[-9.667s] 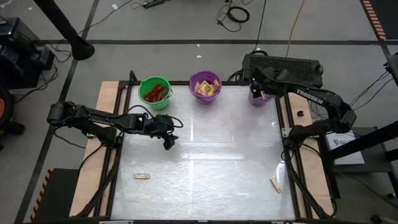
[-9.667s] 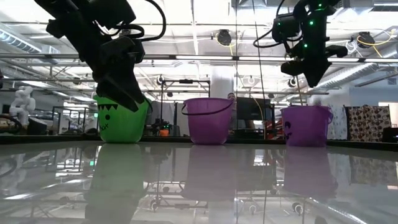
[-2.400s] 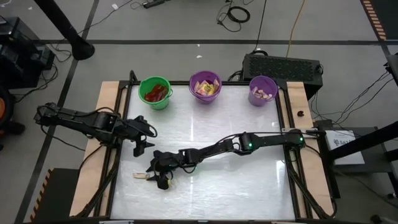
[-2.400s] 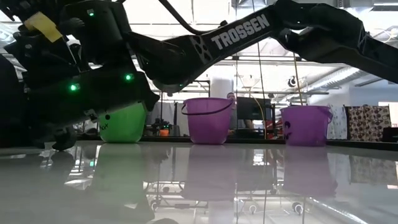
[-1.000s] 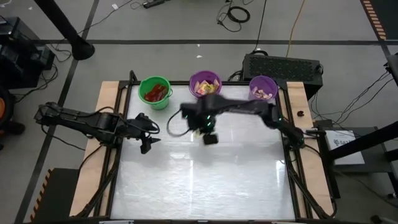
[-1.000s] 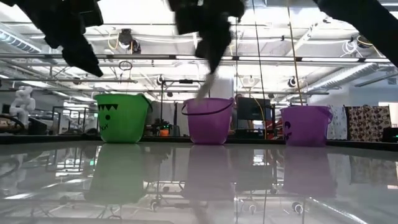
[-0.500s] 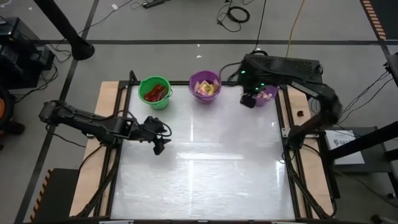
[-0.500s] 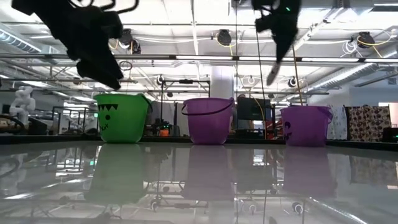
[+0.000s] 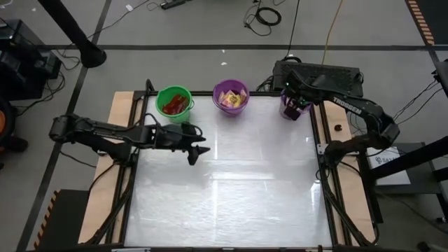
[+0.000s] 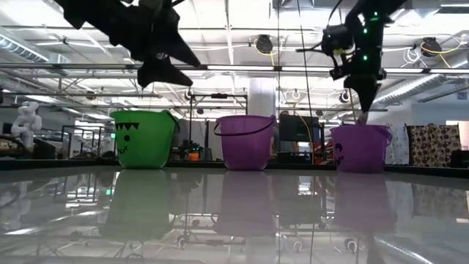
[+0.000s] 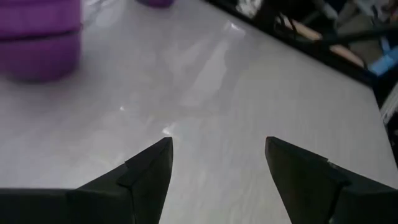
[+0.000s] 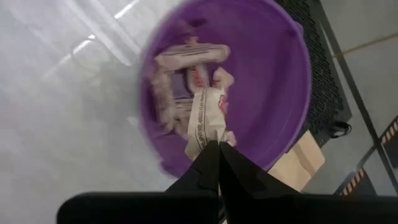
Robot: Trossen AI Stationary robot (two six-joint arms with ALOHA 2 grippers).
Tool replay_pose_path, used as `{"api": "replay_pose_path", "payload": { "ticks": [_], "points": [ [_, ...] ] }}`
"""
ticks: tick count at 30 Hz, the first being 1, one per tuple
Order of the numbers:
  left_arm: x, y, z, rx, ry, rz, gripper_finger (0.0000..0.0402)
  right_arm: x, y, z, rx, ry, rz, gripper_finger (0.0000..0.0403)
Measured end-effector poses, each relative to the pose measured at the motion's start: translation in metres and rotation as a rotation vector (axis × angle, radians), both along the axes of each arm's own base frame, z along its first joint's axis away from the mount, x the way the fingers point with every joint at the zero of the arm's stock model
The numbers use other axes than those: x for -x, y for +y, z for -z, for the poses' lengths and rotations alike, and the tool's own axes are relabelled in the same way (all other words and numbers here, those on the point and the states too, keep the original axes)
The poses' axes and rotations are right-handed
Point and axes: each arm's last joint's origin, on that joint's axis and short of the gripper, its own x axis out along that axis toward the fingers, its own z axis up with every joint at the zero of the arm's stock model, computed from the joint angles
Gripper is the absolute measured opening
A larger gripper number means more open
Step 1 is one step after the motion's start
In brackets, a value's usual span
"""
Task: Sort candy by brand, put in halloween buckets
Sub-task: Put the white candy pack in the right purple bucket, then return to Home Position
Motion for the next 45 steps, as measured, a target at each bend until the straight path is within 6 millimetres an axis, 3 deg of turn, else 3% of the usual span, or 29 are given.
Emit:
{"api": "replay_pose_path", "payload": {
  "ticks": [7, 13, 24, 33, 39, 45],
  "points": [
    [0.004, 0.01, -0.013, 0.007, -0.034, -0.034, 0.0262, 0.007, -0.012, 0.007, 0.024, -0.005, 0.049, 0.0],
    [0.023, 0.009, -0.019, 0.011, 0.019, -0.029, 0.0262, 0.008, -0.016, 0.006, 0.062, -0.016, 0.07, 0.0004],
    [0.053, 0.007, -0.046, -0.076, -0.077, 0.047, 0.0262, 0.009, -0.018, 0.006, 0.071, -0.013, 0.079, 0.0069],
    [0.071, 0.009, -0.053, -0.106, -0.085, 0.077, 0.0262, 0.011, -0.017, 0.004, 0.098, -0.015, 0.177, 0.0117],
    [0.073, 0.011, -0.051, -0.13, -0.058, 0.082, 0.0262, 0.012, -0.014, -0.012, 0.074, -0.033, 0.213, 0.0132],
    [0.08, 0.019, -0.052, -0.082, -0.053, 0.109, 0.0262, 0.007, -0.009, -0.043, -0.089, -0.289, 0.284, 0.0132]
  ]
}}
